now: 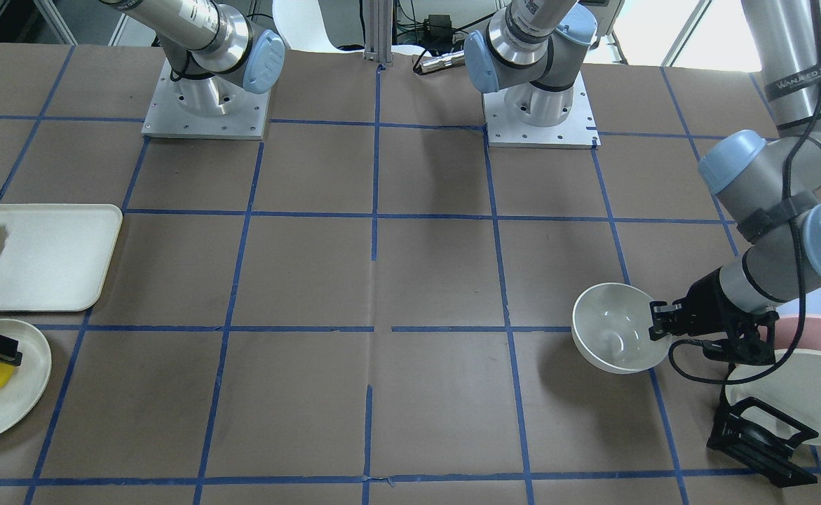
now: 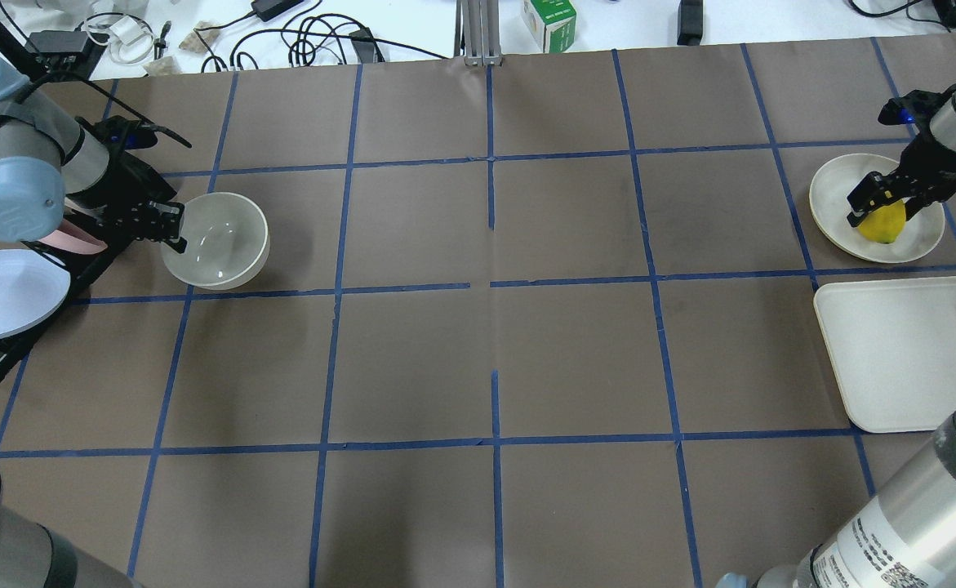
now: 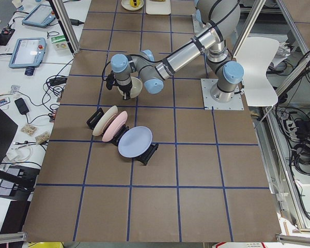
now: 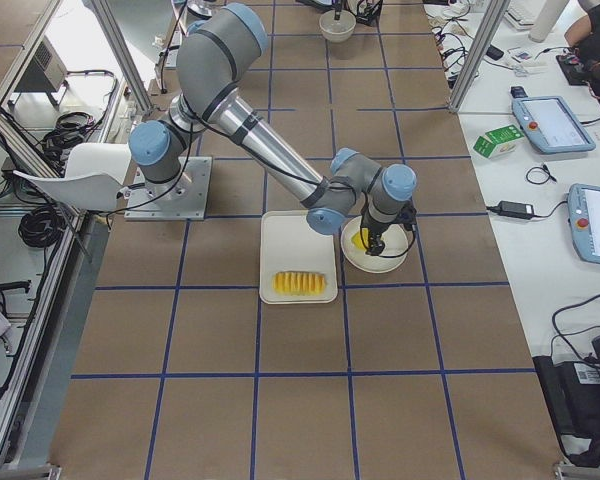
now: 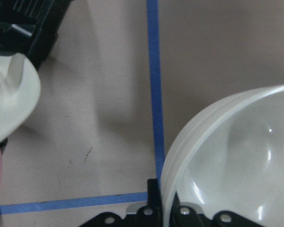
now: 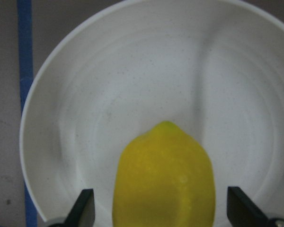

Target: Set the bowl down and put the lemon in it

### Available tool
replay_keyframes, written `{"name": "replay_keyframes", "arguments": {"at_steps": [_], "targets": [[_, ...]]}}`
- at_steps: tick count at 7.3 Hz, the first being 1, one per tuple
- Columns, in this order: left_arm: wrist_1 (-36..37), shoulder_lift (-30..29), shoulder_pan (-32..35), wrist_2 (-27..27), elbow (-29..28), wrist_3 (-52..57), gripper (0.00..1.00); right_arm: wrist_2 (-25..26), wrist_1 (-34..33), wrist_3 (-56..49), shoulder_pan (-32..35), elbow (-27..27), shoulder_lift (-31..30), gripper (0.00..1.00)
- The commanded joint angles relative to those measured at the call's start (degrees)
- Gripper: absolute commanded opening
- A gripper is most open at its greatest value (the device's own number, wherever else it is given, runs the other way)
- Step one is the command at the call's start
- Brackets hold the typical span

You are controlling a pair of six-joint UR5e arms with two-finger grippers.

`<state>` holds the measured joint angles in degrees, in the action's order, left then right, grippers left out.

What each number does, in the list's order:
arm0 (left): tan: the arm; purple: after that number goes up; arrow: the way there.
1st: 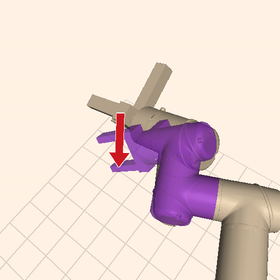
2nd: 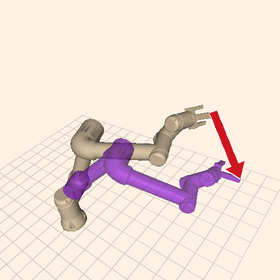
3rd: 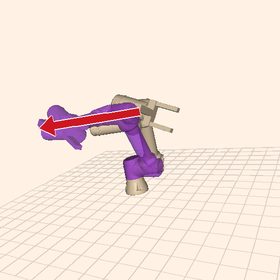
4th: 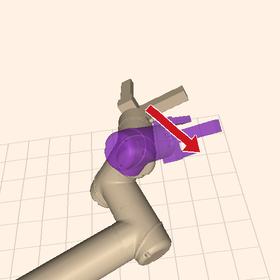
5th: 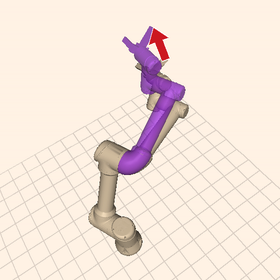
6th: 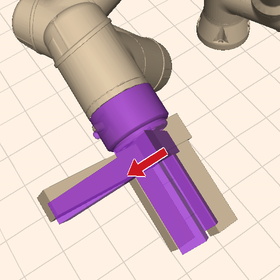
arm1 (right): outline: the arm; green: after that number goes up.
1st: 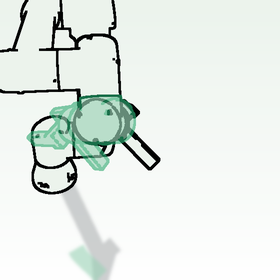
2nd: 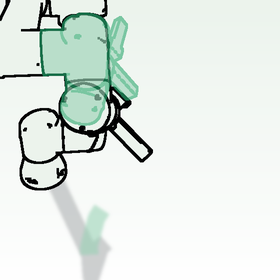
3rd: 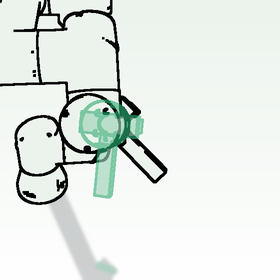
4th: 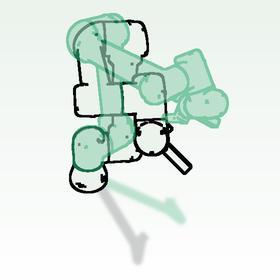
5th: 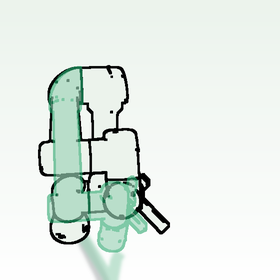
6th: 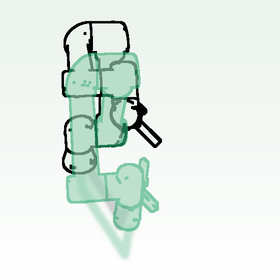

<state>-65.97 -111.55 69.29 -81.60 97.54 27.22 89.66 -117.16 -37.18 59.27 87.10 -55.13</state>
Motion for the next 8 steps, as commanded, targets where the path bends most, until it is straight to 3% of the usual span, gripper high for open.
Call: {"name": "replay_keyframes", "arguments": {"at_steps": [1, 2, 4, 5, 8], "targets": [[-1.1, 1.2, 13.2, 3.1, -0.1, -12.7, 0.00, 0.1, -0.2, 0.0, 0.1, 0.0, -0.1, 0.00], [-0.3, -0.5, 18.1, 4.2, -0.2, -24.6, 0.00, 0.1, -0.2, 0.0, 0.1, 0.0, 0.0, 0.00], [5.2, -2.3, 25.9, 4.0, 0.1, -33.5, 0.00, 0.3, 0.4, -0.1, 0.3, -1.0, -1.1, 0.00], [6.5, -3.6, 28.2, 4.0, 0.1, -34.3, 0.00, 0.3, 3.4, -0.1, 0.4, -1.8, -5.0, 0.00], [8.1, -4.5, 29.9, 4.2, 0.4, -36.4, 0.00, 0.1, 20.8, 0.7, 1.3, -2.5, -20.9, 0.00]]}}
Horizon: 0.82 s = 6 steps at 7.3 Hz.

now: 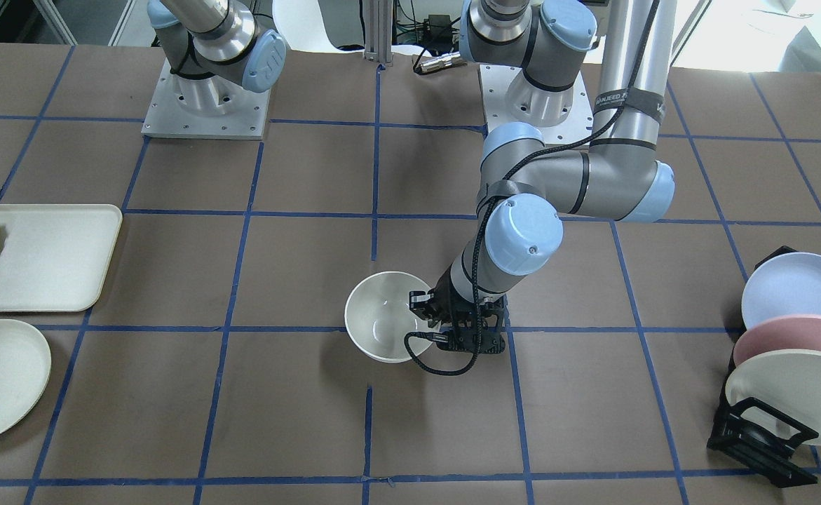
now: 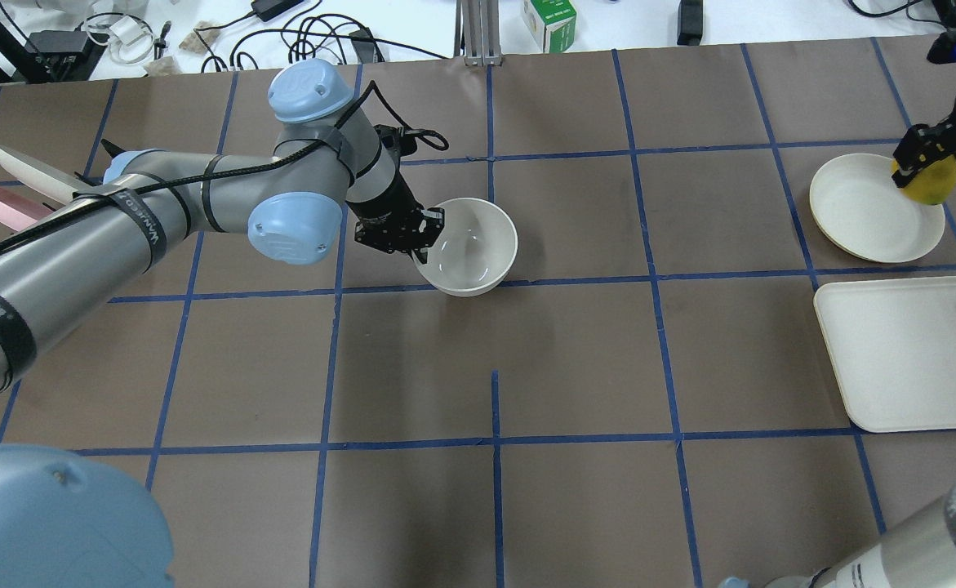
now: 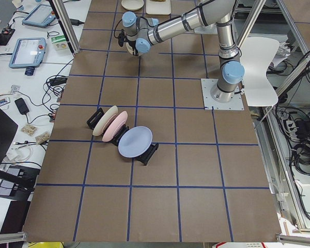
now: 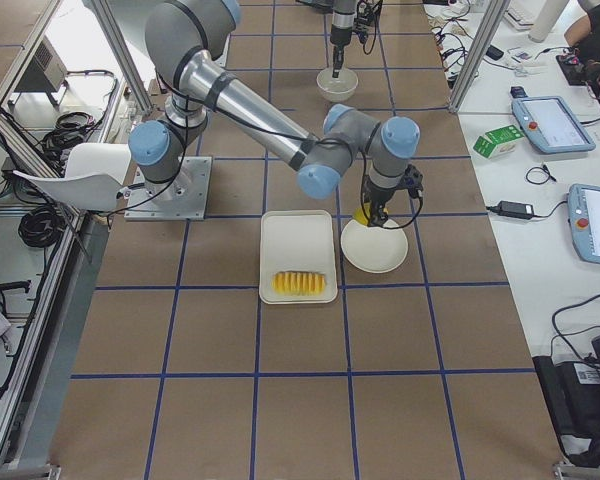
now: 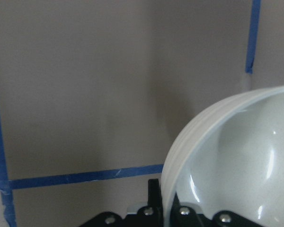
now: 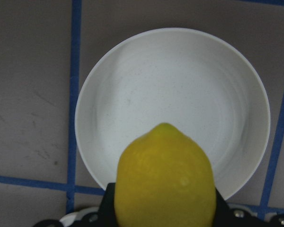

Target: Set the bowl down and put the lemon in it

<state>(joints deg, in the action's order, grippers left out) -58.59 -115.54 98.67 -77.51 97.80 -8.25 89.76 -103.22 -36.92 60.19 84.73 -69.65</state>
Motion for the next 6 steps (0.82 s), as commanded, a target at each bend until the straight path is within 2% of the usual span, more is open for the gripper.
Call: {"name": "replay_keyframes", "arguments": {"at_steps": [1, 2, 3, 4, 5, 6], "targets": [[1.1, -1.2, 1.1, 0.0, 0.2, -1.0, 0.00, 0.0, 11.6, 0.6, 1.5, -0.2, -11.8, 0.00], [4.2, -2.1, 2.0, 0.1, 0.1, -1.2, 0.00, 0.0, 14.8, 3.4, 4.2, -0.1, -15.7, 0.00], [5.0, -2.6, 2.0, 0.0, 0.1, -1.3, 0.02, -0.1, 14.9, 7.7, 8.2, 0.2, -16.4, 0.00], [5.0, -2.7, 2.1, 0.0, 0.4, -1.6, 0.66, -1.1, 14.6, 15.0, 13.1, 0.3, -16.3, 0.00], [5.1, -1.5, 2.1, -0.1, 0.0, -1.4, 0.95, -2.6, 14.3, 23.6, 18.7, 0.1, -15.7, 0.02], [4.1, 0.6, 0.9, -0.6, -1.0, -0.3, 1.00, -2.6, 12.1, 30.2, 25.2, -0.1, -14.2, 0.02]]}}
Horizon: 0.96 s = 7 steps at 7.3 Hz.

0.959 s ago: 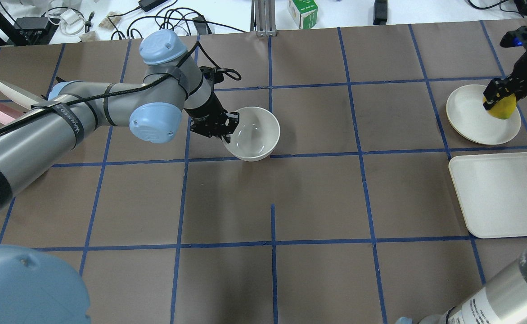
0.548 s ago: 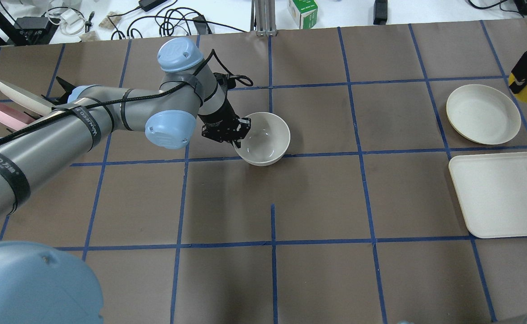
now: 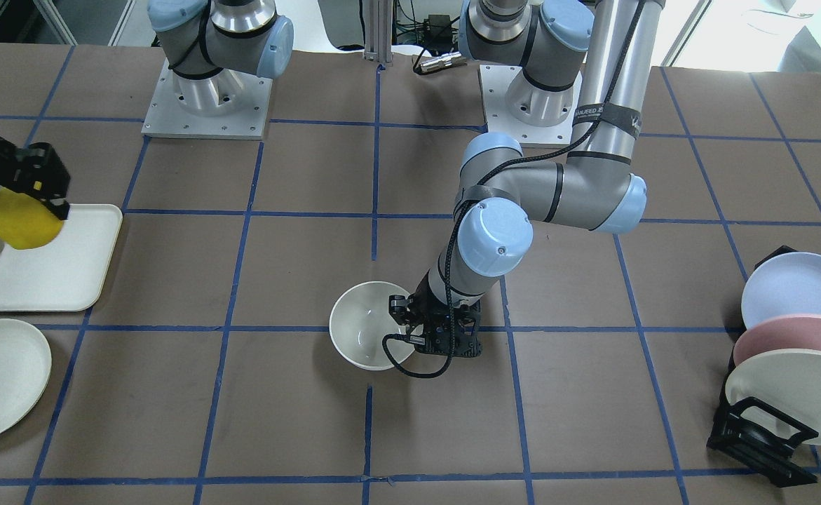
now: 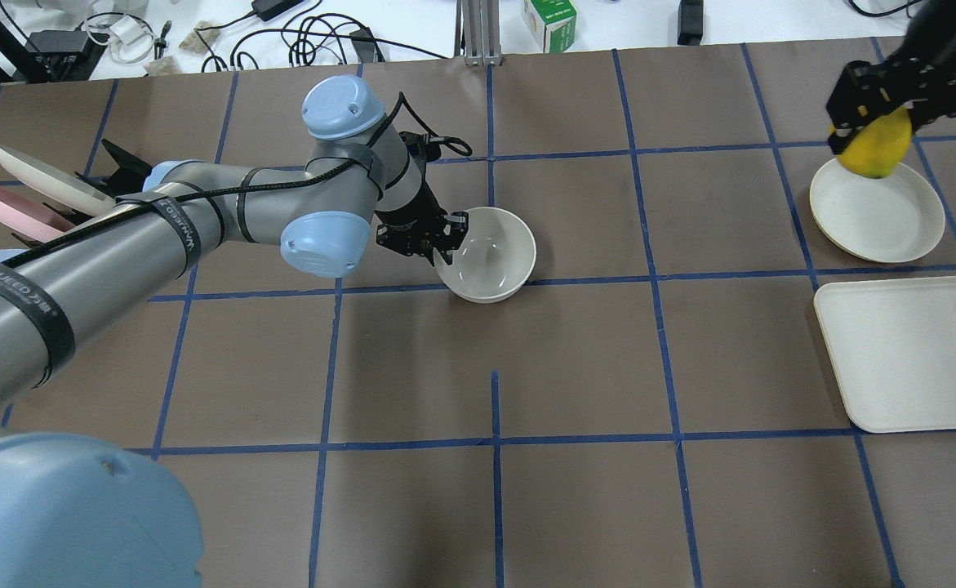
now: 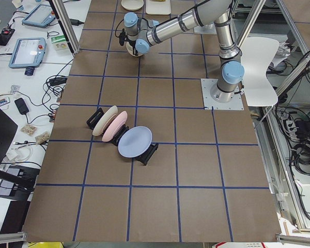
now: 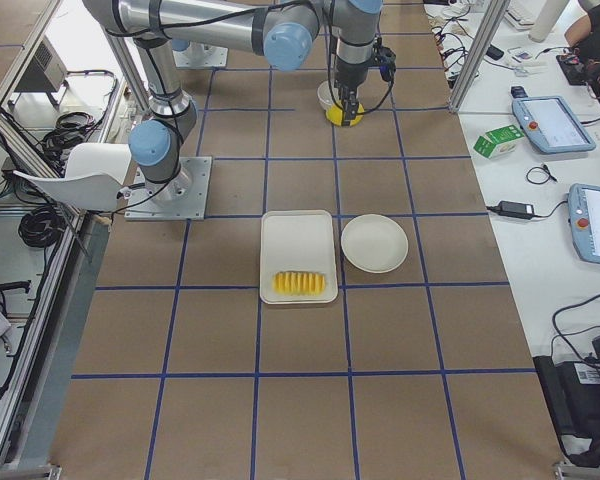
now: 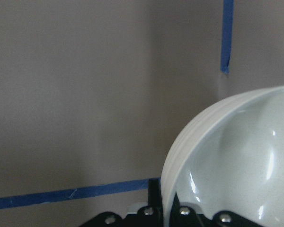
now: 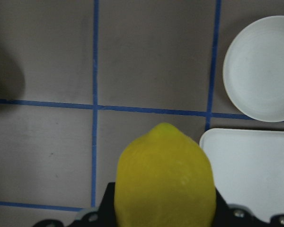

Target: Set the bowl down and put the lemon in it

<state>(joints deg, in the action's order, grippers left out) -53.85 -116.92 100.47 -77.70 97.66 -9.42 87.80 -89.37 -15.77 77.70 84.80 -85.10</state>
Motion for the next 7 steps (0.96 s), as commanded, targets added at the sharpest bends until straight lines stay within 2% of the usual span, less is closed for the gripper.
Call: {"name": "replay_keyframes", "arguments": {"at_steps": [1, 2, 4, 5, 6, 7], "targets": [[-1.4, 4.8, -3.1, -0.4, -1.4, 1.5, 1.00, 0.5, -6.6, 15.0, 13.5, -0.2, 2.6, 0.03], [-9.0, 8.6, -5.3, -0.5, -3.5, 3.4, 1.00, 0.5, -7.5, 21.5, 18.4, -0.2, 3.1, 0.04], [-26.0, 15.4, -9.8, -6.3, -8.2, 16.2, 1.00, 0.4, -11.1, 29.0, 25.3, -0.7, 5.9, 0.06], [-30.3, 19.2, -11.7, -6.8, -9.3, 17.1, 1.00, 0.4, -11.3, 31.0, 28.8, -2.1, 8.0, 0.06], [-36.0, 22.5, -12.3, -10.7, -10.6, 17.6, 1.00, 0.4, -11.6, 33.3, 31.3, -4.2, 11.1, 0.05], [-40.3, 25.9, -12.3, -12.2, -10.9, 17.6, 1.00, 0.5, -12.8, 34.4, 33.1, -5.4, 14.4, 0.05]]}}
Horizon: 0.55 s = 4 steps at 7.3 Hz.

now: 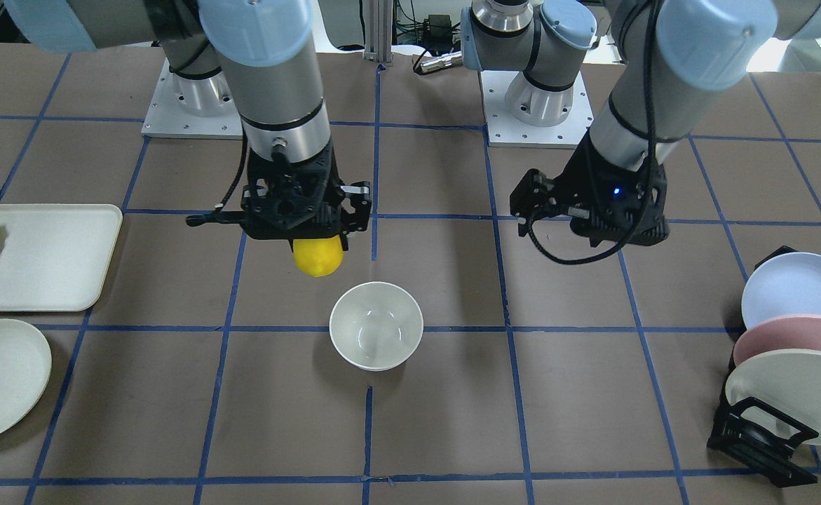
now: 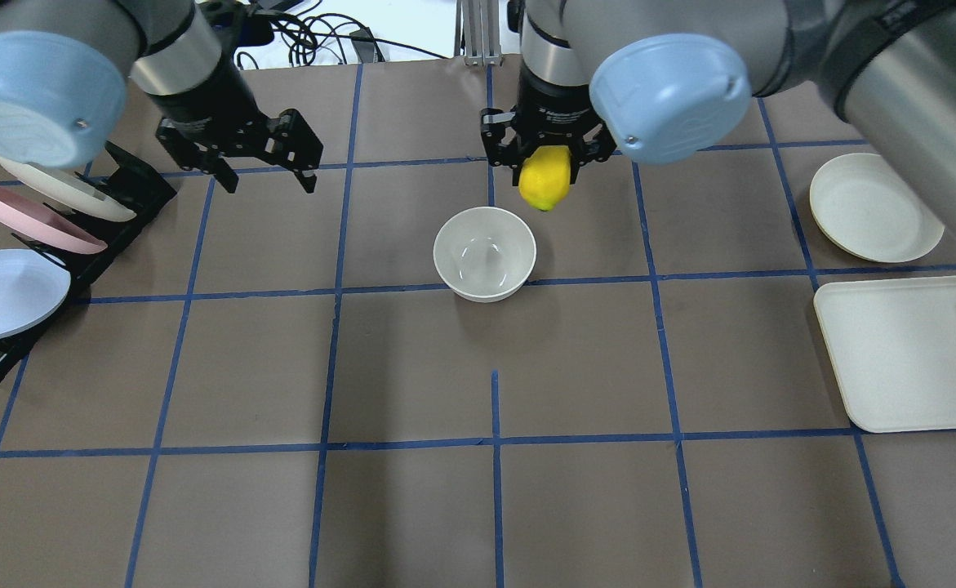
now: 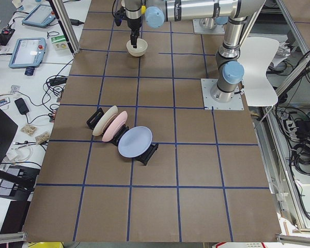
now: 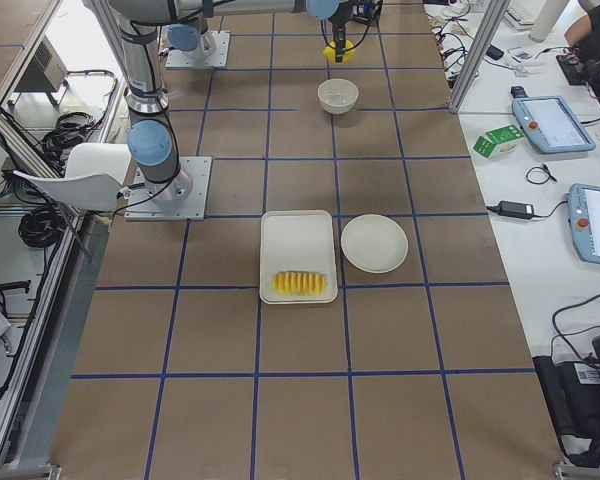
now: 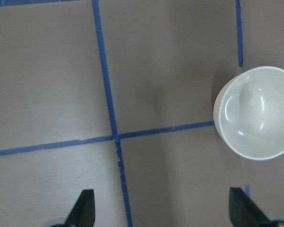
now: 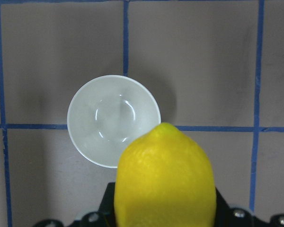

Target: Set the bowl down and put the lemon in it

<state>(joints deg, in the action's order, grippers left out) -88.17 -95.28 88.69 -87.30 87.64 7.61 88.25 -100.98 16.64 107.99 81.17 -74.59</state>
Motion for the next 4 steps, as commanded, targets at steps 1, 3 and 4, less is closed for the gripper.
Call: {"name": "replay_keyframes", "arguments": {"at_steps": [1, 3, 4], "targets": [[-6.2, 6.3, -0.4, -2.2, -0.3, 0.6, 1.00, 0.6, -3.6, 2.0, 4.3, -1.5, 6.3, 0.05], [-5.9, 5.6, -0.2, -2.2, 0.3, -1.0, 1.00, 2.3, -8.1, 1.5, 4.5, -0.9, 12.9, 0.05], [-5.7, 5.3, 0.3, -2.0, -0.4, -1.5, 1.00, 3.7, -11.8, 1.2, 4.5, -0.8, 16.2, 0.05]]}}
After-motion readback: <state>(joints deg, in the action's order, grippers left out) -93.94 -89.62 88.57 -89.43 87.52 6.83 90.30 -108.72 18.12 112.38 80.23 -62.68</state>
